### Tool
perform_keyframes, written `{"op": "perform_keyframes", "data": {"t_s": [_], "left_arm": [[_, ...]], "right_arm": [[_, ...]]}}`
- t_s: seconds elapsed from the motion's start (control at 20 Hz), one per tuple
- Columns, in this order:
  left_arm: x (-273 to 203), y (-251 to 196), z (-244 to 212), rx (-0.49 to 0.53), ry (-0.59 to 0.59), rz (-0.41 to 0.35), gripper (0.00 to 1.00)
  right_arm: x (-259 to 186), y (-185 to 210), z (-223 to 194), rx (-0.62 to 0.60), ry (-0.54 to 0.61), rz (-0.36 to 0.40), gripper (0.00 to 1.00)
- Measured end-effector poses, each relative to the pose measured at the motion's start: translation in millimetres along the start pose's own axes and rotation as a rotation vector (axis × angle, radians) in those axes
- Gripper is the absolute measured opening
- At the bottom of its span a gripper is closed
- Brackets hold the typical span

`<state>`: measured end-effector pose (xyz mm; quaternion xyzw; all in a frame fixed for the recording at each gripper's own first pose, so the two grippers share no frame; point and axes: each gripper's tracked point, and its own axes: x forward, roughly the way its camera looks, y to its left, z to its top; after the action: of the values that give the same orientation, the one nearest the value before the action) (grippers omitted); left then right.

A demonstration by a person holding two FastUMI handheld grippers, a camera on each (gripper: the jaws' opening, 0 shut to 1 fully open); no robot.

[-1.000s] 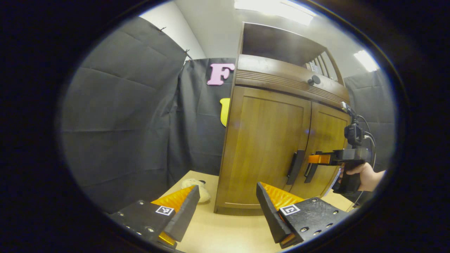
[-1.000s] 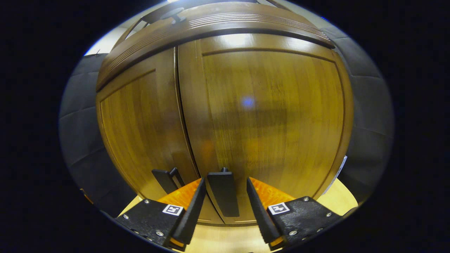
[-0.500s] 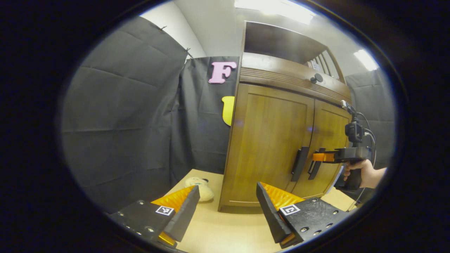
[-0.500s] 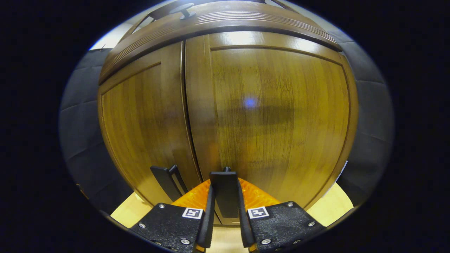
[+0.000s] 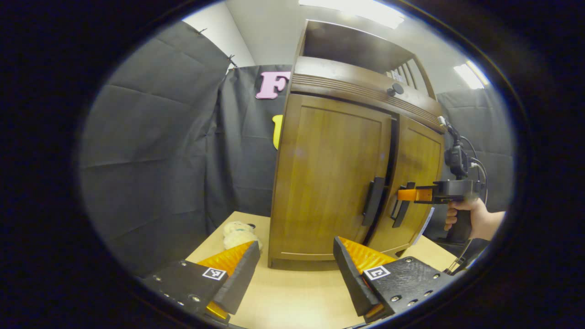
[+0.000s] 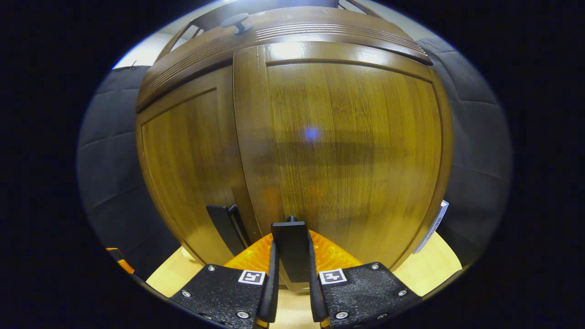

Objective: Open the right door of the double-door shoe cabinet with the right hand, and open the left door with the left hand.

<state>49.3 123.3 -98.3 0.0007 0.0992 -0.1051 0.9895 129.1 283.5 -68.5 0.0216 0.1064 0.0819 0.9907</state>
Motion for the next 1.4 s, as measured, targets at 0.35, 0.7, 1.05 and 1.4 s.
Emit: {"op": "perform_keyframes", "data": {"t_s": [0.35, 0.7, 1.05, 1.4], "left_arm": [[3, -7, -4, 0.011, 0.012, -0.043, 0.97], [8, -12, 0, 0.004, 0.007, -0.099, 0.93], [4, 3, 21, 0.016, -0.086, -0.024, 0.96], [1, 1, 53, -0.059, -0.089, 0.181, 0.93]], "right_arm": [[-1, 2, -1, 0.001, 0.019, 0.022, 0.3], [2, 1, -4, 0.01, 0.029, 0.007, 0.29], [1, 4, -4, 0.001, 0.047, 0.054, 0.29], [-7, 4, 9, -0.006, 0.062, 0.166, 0.29]]}}
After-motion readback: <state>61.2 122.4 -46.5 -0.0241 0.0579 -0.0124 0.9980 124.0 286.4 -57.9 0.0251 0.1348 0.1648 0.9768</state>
